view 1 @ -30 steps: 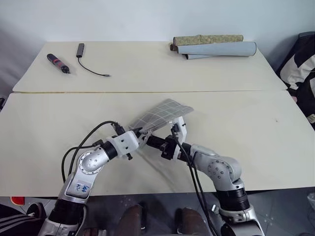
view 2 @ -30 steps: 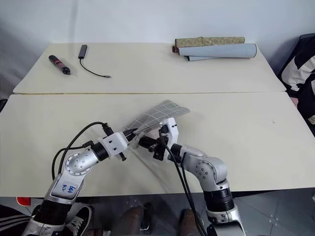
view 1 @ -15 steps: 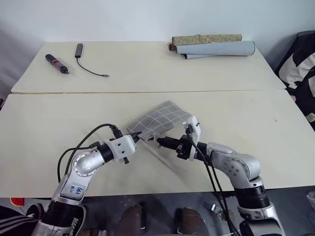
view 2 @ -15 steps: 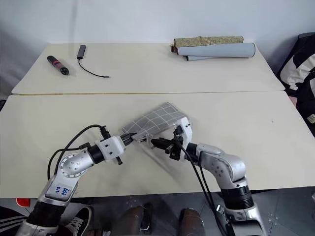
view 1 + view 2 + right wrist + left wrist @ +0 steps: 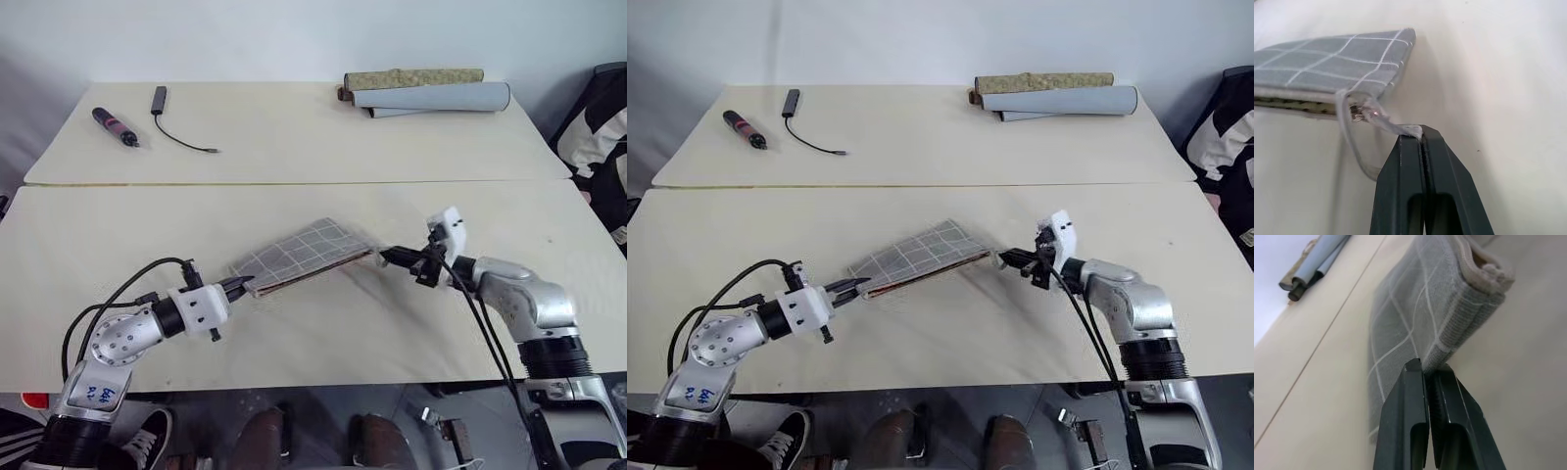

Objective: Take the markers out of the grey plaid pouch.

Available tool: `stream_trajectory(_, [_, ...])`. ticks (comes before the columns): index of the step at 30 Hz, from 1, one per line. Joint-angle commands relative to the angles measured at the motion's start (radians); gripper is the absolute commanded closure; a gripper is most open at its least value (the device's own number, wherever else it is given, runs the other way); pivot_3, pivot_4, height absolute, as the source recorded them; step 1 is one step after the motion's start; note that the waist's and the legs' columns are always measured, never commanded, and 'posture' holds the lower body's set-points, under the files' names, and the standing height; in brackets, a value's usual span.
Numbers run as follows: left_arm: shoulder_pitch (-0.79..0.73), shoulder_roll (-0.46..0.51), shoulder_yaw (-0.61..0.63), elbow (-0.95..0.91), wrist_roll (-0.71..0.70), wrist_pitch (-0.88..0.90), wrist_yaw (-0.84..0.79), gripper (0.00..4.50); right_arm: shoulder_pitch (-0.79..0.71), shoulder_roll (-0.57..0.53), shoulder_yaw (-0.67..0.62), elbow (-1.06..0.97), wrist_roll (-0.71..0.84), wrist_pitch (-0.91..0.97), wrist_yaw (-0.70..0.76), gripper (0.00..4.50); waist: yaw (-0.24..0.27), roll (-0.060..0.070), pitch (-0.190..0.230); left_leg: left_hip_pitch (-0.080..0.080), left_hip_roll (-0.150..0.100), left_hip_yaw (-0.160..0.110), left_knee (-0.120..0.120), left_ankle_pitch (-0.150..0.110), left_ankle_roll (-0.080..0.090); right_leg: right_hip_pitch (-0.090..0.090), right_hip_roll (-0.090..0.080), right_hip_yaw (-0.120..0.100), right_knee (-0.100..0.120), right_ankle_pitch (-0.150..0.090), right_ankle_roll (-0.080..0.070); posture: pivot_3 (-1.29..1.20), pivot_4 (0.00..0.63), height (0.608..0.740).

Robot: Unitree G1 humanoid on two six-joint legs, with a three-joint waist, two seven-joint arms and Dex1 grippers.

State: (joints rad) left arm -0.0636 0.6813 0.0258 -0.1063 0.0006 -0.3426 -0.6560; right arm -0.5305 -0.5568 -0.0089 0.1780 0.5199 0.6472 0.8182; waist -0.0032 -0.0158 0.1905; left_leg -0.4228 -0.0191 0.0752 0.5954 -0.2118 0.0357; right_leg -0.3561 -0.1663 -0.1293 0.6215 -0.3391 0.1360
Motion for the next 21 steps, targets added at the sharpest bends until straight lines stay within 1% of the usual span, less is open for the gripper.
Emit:
stream_trajectory(1, [0.012,0.008,0.049,0.002,-0.047,0.004,-0.003,4.5,-0.024,-0.055,-0.041,0.048,-0.045,-0.063,0.026,4.48,0.001,0.0,0.0,0.0,0.0,0.0,0.0,0.0,0.0,0.0,0.0,0.0,0.0,0.0,0.0,0.0,0.15,0.74])
stream_trajectory(5, [0.01,-0.01,0.038,-0.033,-0.148,0.09,-0.038,4.5,-0.026,-0.04,-0.036,0.009,-0.039,-0.034,0.031,4.48,0.001,0.0,0.0,0.0,0.0,0.0,0.0,0.0,0.0,0.0,0.0,0.0,0.0,0.0,0.0,0.0,0.15,0.74])
stream_trajectory(8, [0.015,-0.018,0.045,-0.066,-0.207,0.141,-0.054,4.5,-0.015,-0.053,-0.041,-0.035,-0.02,-0.014,0.062,3.87,0.001,0.0,0.0,0.0,0.0,0.0,0.0,0.0,0.001,0.0,0.0,0.0,0.0,0.0,0.0,0.0,0.15,0.74])
stream_trajectory(10, [0.013,-0.021,0.055,-0.083,-0.25,0.178,-0.066,4.5,-0.013,-0.083,-0.033,-0.045,-0.041,-0.02,0.073,3.19,0.002,0.0,0.0,0.0,0.0,0.0,0.0,0.0,0.001,0.0,0.0,0.0,0.0,0.0,0.0,0.0,0.15,0.74])
stream_trajectory(12, [0.008,-0.014,0.059,-0.085,-0.268,0.21,-0.079,4.5,-0.012,-0.141,-0.025,-0.052,-0.034,0.008,0.134,2.67,0.004,0.001,0.0,0.0,0.0,0.0,0.0,0.0,0.0,0.0,0.0,0.0,0.0,0.0,0.0,0.0,0.15,0.74])
stream_trajectory(14, [0.006,-0.01,0.062,-0.086,-0.272,0.226,-0.087,4.5,-0.017,-0.169,-0.027,-0.051,-0.036,0.01,0.156,2.67,0.005,0.001,0.0,0.0,0.0,0.0,0.0,0.0,0.001,0.0,-0.001,0.0,-0.001,0.0,0.0,0.0,0.15,0.74])
stream_trajectory(17, [-0.007,-0.003,0.075,-0.093,-0.329,0.305,-0.116,4.5,-0.087,-0.176,-0.072,-0.042,-0.068,-0.066,0.099,2.67,0.0,0.001,0.001,0.0,0.0,0.0,0.001,0.0,0.0,0.001,0.0,0.0,-0.001,0.0,0.0,0.0,0.15,0.74])
stream_trajectory(19, [-0.017,-0.001,0.078,-0.091,-0.337,0.326,-0.128,4.5,-0.128,-0.161,-0.096,-0.054,-0.057,-0.065,0.071,2.67,-0.002,0.001,0.001,0.0,0.0,0.002,0.001,0.0,0.0,0.0,0.0,0.001,-0.001,0.0,0.0,0.0,0.15,0.74])
stream_trajectory(21, [-0.031,-0.005,0.08,-0.086,-0.353,0.353,-0.136,4.5,-0.149,-0.145,-0.098,-0.131,-0.006,-0.026,0.089,2.67,0.0,0.001,0.001,0.0,0.001,0.002,0.001,0.0,0.0,0.0,0.0,0.001,0.0,0.0,0.0,0.0,0.15,0.74])
